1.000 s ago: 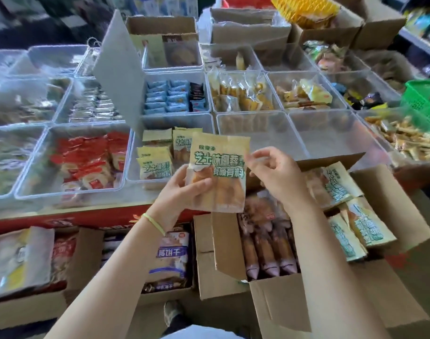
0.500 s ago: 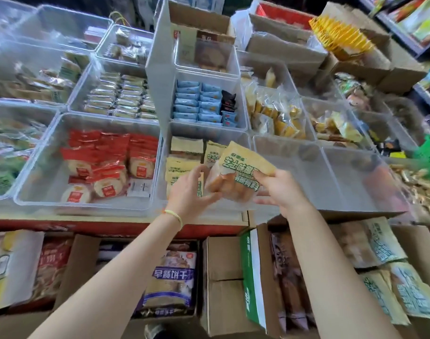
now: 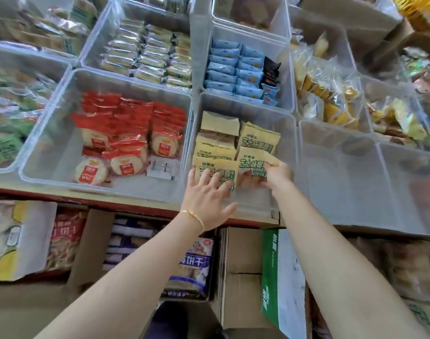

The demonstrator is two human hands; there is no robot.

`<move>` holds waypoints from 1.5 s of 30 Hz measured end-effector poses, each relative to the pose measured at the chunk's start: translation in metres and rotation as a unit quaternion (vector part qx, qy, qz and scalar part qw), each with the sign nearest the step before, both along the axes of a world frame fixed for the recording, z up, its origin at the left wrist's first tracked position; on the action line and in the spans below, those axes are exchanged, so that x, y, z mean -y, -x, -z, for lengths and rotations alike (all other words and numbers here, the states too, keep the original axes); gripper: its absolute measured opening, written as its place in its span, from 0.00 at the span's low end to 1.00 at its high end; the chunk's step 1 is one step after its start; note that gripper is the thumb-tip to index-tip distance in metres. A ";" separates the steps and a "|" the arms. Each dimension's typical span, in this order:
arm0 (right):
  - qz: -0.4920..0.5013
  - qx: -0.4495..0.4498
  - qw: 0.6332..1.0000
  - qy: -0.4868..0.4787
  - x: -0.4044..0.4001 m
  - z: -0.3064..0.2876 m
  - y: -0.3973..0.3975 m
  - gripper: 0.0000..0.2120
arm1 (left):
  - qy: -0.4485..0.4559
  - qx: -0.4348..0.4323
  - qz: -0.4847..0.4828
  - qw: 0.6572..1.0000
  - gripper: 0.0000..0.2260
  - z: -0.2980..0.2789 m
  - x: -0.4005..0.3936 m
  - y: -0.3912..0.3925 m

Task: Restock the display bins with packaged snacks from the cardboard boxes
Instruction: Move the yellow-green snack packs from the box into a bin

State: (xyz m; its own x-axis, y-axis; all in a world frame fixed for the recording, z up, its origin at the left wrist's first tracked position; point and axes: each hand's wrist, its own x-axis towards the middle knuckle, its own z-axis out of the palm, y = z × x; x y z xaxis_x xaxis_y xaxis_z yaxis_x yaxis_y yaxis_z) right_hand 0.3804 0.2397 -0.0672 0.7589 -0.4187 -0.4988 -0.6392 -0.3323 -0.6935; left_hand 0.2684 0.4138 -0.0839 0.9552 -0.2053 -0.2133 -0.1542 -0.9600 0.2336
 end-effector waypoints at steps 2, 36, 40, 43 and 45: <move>0.006 -0.004 0.999 0.037 -0.002 0.013 -0.004 0.12 | -0.005 -0.004 0.002 1.000 0.32 0.001 0.000 -0.001; 0.111 0.146 0.968 0.174 0.342 -0.088 0.296 0.04 | 0.312 -0.041 0.030 0.949 0.07 -0.124 0.333 0.126; 0.112 0.143 0.952 0.248 0.377 -0.078 0.323 0.02 | 0.300 -0.097 0.026 0.949 0.07 -0.106 0.372 0.142; 0.063 0.083 0.945 0.309 0.395 -0.070 0.334 0.04 | 0.288 -0.127 0.019 0.949 0.08 -0.100 0.391 0.146; 0.010 0.067 0.947 0.314 0.397 -0.059 0.336 0.05 | 0.280 -0.137 0.010 0.950 0.09 -0.098 0.399 0.149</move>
State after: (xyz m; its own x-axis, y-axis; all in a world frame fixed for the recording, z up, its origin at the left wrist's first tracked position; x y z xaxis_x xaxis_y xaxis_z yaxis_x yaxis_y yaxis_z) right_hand 0.0449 -0.1569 -0.0080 0.7866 -0.6158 -0.0458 -0.5696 -0.6950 -0.4388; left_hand 0.1195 0.0152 0.0146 0.8741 -0.3773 -0.3059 -0.0305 -0.6711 0.7407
